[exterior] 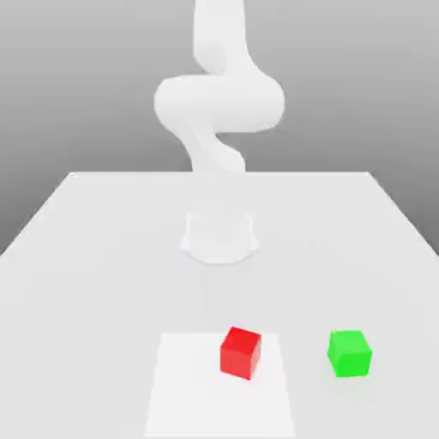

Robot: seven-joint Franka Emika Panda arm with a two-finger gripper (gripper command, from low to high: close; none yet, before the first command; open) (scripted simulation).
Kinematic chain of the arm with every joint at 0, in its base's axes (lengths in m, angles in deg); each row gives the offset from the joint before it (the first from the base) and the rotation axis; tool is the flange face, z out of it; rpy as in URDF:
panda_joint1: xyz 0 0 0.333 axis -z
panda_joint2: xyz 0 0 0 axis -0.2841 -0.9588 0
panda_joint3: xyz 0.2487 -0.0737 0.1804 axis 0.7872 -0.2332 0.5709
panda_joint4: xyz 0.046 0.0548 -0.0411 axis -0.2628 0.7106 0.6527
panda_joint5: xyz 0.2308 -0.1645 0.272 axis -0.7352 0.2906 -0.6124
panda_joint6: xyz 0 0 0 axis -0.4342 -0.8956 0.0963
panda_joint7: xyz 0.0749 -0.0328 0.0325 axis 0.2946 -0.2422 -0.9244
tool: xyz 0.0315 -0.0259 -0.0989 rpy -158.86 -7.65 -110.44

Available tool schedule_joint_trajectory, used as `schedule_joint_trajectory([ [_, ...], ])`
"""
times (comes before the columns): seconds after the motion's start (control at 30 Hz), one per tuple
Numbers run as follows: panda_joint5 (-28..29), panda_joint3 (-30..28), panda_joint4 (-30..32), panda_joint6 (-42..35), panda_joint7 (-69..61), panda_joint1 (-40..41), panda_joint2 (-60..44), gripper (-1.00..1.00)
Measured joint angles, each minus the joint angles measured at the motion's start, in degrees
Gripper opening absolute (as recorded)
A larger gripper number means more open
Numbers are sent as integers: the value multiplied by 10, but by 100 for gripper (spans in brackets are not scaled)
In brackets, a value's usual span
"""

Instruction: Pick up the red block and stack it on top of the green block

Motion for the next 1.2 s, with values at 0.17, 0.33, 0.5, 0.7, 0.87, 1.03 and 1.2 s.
schedule_joint_trajectory([
  [0.17, -7, 23, 69, 67, 59, 11, -107, 0],
  [0.33, -11, 47, 137, 133, 119, 21, -213, 0],
  [0.5, -7, 67, 206, 202, 187, 28, -322, 0],
  [0.7, 21, 66, 252, 290, 255, 24, -448, 0],
  [0.87, 61, 28, 240, 372, 287, -5, -545, -100],
  [1.03, 63, 28, 240, 373, 288, -5, -545, -100],
  [1.2, 40, 45, 247, 330, 272, 6, -495, -100],
])
